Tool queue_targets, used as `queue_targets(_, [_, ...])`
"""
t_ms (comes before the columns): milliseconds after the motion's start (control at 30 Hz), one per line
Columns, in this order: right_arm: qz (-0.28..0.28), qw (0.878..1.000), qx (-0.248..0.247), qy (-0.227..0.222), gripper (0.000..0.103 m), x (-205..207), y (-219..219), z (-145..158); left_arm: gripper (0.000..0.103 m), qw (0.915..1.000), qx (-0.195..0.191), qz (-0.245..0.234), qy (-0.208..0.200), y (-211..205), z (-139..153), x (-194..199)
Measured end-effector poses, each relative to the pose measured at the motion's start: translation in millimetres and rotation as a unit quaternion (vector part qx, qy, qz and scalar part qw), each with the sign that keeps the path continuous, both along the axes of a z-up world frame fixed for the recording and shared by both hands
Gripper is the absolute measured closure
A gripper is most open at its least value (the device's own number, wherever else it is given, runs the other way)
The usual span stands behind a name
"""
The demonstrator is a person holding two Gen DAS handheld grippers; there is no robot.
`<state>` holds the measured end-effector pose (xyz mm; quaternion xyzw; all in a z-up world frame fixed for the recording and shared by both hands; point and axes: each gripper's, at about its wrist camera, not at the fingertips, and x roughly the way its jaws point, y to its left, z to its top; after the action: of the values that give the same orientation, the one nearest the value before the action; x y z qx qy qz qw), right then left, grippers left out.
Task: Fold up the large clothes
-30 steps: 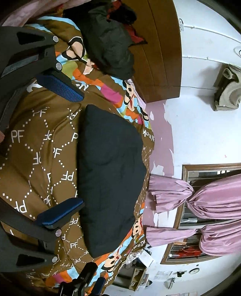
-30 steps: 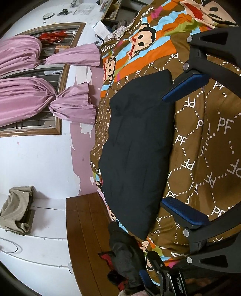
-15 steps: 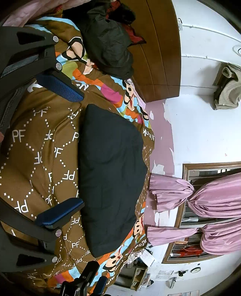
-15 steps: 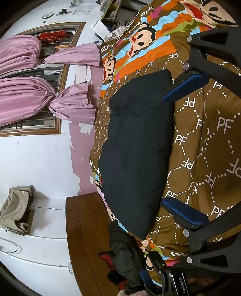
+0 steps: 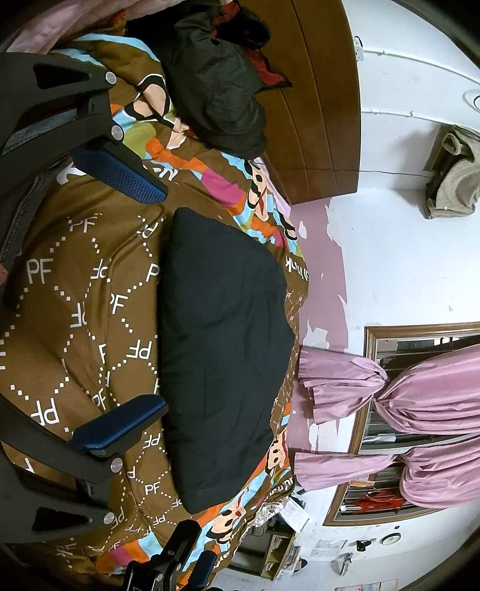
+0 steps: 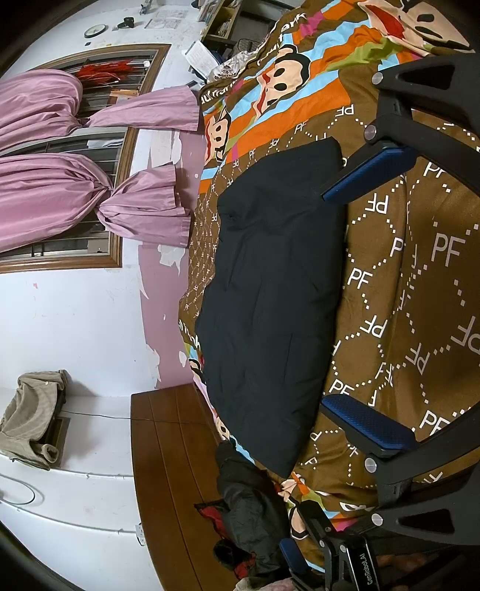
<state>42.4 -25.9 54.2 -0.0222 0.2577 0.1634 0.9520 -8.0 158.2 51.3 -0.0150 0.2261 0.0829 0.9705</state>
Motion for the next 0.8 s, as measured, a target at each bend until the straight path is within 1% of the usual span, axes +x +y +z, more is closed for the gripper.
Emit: queue_targets(800, [-0.001,1.0,0.0,0.0,0.0,-0.1,0.2,0.2,0.002,1.0,0.001,0.0,0.0,1.4,-0.3,0.1])
